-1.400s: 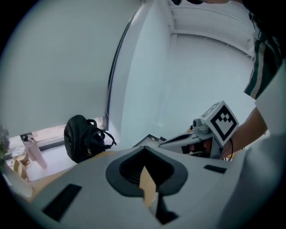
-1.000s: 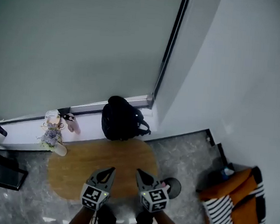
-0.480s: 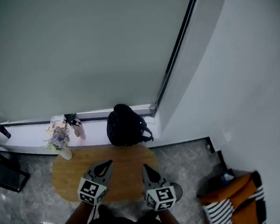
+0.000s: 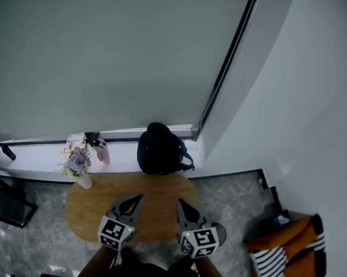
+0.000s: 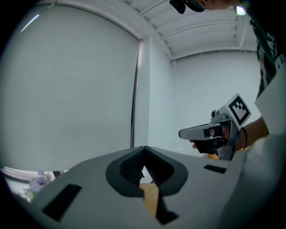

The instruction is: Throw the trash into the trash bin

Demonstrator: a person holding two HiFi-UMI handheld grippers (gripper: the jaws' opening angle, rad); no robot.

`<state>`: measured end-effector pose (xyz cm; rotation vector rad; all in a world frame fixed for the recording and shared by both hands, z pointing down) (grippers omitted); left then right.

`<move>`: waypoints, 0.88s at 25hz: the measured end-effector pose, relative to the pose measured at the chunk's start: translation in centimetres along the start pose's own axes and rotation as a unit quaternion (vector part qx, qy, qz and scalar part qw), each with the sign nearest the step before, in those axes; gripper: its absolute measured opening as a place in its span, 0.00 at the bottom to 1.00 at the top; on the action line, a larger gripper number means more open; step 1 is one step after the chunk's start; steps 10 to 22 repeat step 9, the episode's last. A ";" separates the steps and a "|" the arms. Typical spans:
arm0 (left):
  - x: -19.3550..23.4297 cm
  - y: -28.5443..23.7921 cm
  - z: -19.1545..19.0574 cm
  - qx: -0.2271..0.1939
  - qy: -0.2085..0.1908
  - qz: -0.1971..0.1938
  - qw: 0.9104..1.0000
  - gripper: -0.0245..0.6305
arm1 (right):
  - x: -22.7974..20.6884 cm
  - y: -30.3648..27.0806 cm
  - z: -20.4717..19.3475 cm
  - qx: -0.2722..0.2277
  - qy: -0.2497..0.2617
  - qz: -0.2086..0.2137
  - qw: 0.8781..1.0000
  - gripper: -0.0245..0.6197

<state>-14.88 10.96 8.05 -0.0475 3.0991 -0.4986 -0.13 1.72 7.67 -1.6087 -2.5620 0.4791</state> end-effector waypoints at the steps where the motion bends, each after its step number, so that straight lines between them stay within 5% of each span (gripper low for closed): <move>1: -0.2 0.1 0.1 0.000 0.000 0.001 1.000 0.04 | 0.1 0.2 0.0 0.001 0.001 0.002 1.000 0.03; 22: 0.7 0.1 -0.2 -0.003 0.000 0.003 1.000 0.03 | 0.8 -0.3 0.4 0.003 0.012 0.008 1.000 0.03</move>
Point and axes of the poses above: the fingertips, and each gripper's own axes: y backward along the fingers, x to its left, z out of its top, the point moved 4 cm from there along y, backward along the fingers, and after that the axes turned 5 degrees about x, right-handed, at the moved point
